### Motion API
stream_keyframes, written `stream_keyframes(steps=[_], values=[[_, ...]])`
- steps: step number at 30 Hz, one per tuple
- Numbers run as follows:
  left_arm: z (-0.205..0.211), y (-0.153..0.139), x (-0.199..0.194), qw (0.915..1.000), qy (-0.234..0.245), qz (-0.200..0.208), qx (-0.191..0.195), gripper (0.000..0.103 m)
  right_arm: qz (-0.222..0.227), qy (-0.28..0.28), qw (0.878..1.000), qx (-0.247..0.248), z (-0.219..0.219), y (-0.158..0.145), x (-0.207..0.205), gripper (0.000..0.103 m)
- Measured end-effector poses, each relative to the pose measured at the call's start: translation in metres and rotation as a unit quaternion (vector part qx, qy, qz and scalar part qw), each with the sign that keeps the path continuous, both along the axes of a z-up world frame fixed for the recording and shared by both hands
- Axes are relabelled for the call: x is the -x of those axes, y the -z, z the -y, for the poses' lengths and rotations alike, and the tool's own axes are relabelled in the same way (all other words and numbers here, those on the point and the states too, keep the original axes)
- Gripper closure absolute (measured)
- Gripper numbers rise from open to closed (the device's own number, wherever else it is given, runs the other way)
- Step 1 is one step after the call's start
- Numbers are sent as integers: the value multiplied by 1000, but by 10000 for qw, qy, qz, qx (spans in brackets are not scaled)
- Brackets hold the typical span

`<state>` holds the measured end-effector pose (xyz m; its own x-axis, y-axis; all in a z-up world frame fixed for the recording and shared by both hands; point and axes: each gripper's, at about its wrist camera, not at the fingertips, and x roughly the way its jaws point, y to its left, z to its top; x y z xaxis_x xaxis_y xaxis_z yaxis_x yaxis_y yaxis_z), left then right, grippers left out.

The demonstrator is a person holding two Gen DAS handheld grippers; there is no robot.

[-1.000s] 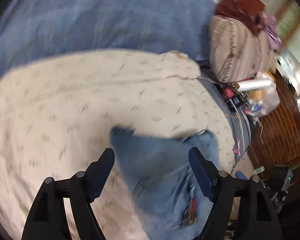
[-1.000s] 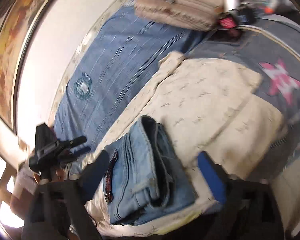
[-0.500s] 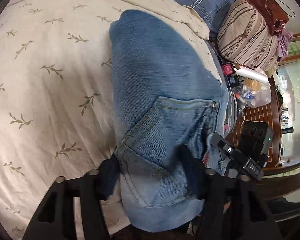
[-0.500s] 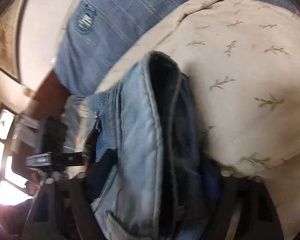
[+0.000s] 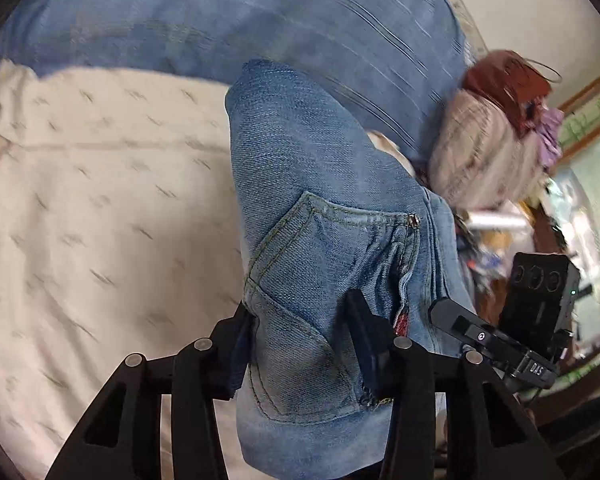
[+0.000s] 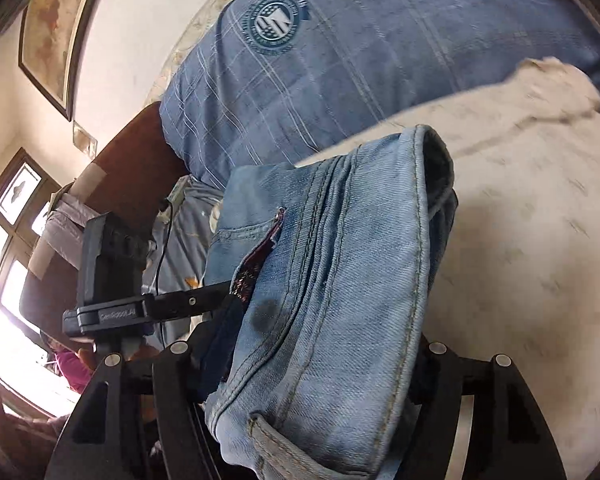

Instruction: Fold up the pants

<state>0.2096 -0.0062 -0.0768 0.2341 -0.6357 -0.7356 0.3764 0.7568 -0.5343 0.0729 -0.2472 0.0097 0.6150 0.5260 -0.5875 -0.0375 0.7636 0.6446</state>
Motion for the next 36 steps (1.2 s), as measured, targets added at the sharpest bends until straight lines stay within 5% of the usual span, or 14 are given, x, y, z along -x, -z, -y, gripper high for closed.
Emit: stream_keyframes(steps=[4,6,9,14,16,17,21,23,27,36], values=[[-10,29,-38,9956,-502,57,-792,53,-200,-69,9991,361,-25,31,-69,33],[-10,59,-52,9896,-694,-116,-1254,52,-574,27,9932,1013,-36,62,-93,32],[-16,80,-54,9870,-935,19,-1310,31,-828,61,9845,1548,-48,95,-100,20],[-14,59,-34,9829,-1021,382,-1481,33,-610,276,9821,1762,-42,66,-87,20],[-23,36,-12,9770,-1185,676,-1639,32,-394,383,9745,2177,-47,41,-73,7],[-27,27,1,9710,-1336,799,-1813,32,-334,478,9696,2376,-50,33,-72,0],[-28,9,47,9396,-1765,1390,-2584,32,-454,752,9577,2741,-52,10,-45,0],[-29,3,67,9336,-1797,1554,-2683,32,-457,891,9543,2815,-56,6,-26,0],[-16,-5,102,9137,-1831,1870,-3108,32,-341,1179,9271,3541,-66,4,6,0],[11,-11,160,9157,-1292,2056,-3202,32,-430,1470,9226,3541,-59,8,49,0]])
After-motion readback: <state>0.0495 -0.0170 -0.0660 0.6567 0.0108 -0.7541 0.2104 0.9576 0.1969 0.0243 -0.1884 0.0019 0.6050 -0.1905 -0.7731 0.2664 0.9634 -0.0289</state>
